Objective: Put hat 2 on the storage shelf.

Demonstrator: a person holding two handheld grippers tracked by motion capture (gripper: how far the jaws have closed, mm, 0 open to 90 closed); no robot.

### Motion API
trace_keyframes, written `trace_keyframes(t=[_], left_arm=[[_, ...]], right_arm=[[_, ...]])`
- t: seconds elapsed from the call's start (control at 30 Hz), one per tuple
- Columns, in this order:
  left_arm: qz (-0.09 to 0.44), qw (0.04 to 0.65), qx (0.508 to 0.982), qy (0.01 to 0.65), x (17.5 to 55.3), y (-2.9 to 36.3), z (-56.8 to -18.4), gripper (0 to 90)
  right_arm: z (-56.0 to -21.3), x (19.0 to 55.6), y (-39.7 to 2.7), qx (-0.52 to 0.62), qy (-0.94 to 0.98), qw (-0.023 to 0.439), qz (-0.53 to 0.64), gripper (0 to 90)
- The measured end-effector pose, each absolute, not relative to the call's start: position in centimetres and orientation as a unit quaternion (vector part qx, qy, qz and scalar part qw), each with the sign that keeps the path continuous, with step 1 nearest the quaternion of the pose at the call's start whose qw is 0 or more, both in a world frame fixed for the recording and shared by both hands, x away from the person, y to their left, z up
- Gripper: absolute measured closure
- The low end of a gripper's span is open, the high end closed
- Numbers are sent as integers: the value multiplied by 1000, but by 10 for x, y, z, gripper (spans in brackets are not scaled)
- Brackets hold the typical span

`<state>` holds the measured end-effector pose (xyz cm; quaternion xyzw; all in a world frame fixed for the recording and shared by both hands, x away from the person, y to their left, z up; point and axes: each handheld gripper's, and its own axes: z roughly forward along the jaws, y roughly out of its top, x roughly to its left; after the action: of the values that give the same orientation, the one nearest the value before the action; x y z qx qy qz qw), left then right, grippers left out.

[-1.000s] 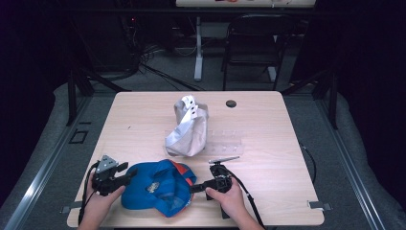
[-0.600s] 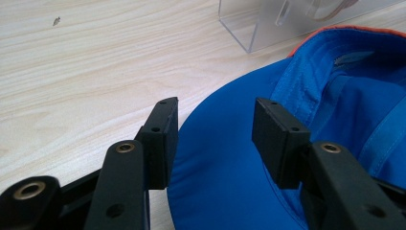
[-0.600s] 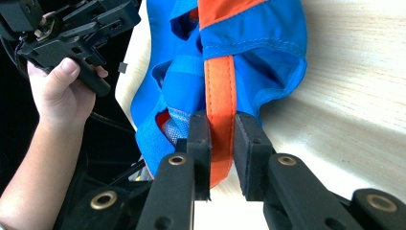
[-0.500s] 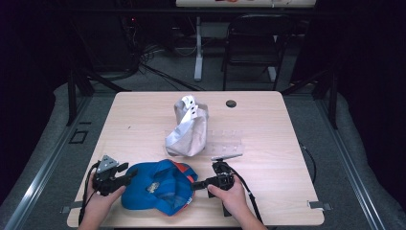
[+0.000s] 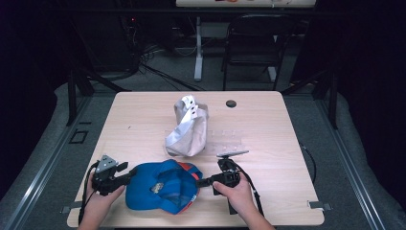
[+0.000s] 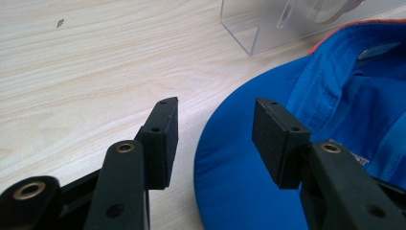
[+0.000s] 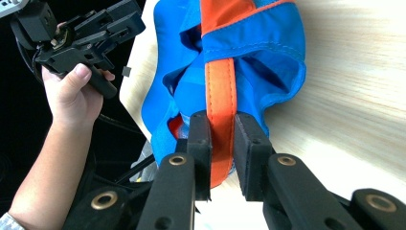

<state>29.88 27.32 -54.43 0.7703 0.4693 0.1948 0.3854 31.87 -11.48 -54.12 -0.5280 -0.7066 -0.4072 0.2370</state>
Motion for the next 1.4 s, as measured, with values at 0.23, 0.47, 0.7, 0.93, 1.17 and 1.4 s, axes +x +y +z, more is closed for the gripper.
trace_keyframes(t=[0.23, 0.47, 0.7, 0.93, 1.17, 1.4], left_arm=[[192, 386, 772, 468, 300, 272, -544, 521], [191, 385, 773, 467, 302, 271, -543, 521], [193, 391, 770, 466, 305, 269, -544, 521], [190, 389, 774, 462, 307, 266, -544, 522], [189, 389, 775, 461, 307, 266, -544, 522], [189, 389, 774, 461, 307, 266, -545, 523]], right_arm=[[-534, 316, -128, -533, -706, 235, -403, 784], [-529, 313, -142, -541, -697, 235, -408, 784], [-520, 311, -160, -546, -692, 230, -411, 785], [-507, 308, -177, -554, -691, 222, -409, 785], [-493, 308, -186, -552, -667, 244, -437, 785], [-481, 312, -189, -550, -649, 265, -455, 785]])
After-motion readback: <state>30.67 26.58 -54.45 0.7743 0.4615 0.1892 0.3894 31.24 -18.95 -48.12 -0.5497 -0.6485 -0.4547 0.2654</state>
